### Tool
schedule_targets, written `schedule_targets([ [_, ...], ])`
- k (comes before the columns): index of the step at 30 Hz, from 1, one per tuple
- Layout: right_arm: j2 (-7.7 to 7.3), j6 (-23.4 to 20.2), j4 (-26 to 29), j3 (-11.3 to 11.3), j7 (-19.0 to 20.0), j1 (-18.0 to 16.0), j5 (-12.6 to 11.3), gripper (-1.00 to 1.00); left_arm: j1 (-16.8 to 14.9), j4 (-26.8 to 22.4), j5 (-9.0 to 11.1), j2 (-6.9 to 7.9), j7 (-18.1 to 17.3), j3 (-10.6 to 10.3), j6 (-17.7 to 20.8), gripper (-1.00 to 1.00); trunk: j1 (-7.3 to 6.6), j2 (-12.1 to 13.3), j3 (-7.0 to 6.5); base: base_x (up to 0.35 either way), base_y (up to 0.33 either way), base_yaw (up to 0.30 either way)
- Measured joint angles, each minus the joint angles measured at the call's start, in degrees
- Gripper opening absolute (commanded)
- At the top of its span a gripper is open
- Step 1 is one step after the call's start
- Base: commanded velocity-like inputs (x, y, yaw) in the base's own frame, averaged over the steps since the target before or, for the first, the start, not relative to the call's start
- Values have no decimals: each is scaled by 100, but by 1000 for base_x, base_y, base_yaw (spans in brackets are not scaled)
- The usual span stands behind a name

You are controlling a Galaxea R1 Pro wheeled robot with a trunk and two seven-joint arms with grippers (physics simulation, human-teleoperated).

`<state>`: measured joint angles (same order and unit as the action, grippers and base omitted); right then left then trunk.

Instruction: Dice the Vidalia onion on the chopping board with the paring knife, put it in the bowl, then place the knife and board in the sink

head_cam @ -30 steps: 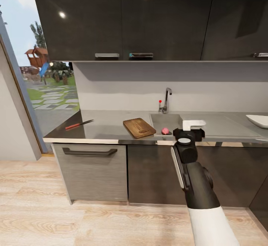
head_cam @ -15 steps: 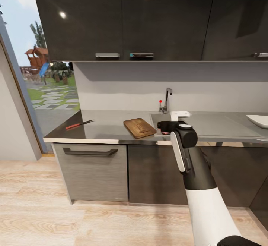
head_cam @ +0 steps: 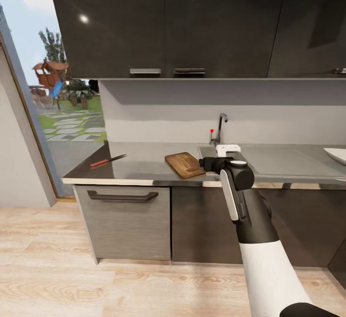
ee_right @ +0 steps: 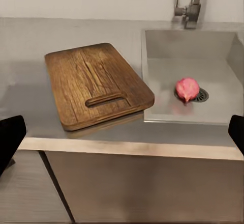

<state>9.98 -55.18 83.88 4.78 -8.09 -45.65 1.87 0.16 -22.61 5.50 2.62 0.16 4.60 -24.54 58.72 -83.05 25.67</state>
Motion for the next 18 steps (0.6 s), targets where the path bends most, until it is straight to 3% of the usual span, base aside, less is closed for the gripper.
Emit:
schedule_targets([
  [5,0,3,-148,-286,5,3,2,100,0,0,0,0,0,0,0,100,-1,0,0,123,140,0],
  [9,-4,24,-320,-690,12,7,6,100,0,-5,-3,0,0,0,-1,100,-1,0,0,183,117,0],
  [13,-3,31,-351,-869,20,8,1,100,0,-7,-7,-2,-1,-1,-1,100,-2,-1,0,213,30,0],
  [18,-3,37,-387,-922,17,15,-1,100,0,-1,-2,-7,-3,-1,-1,100,-2,-1,0,221,32,0],
])
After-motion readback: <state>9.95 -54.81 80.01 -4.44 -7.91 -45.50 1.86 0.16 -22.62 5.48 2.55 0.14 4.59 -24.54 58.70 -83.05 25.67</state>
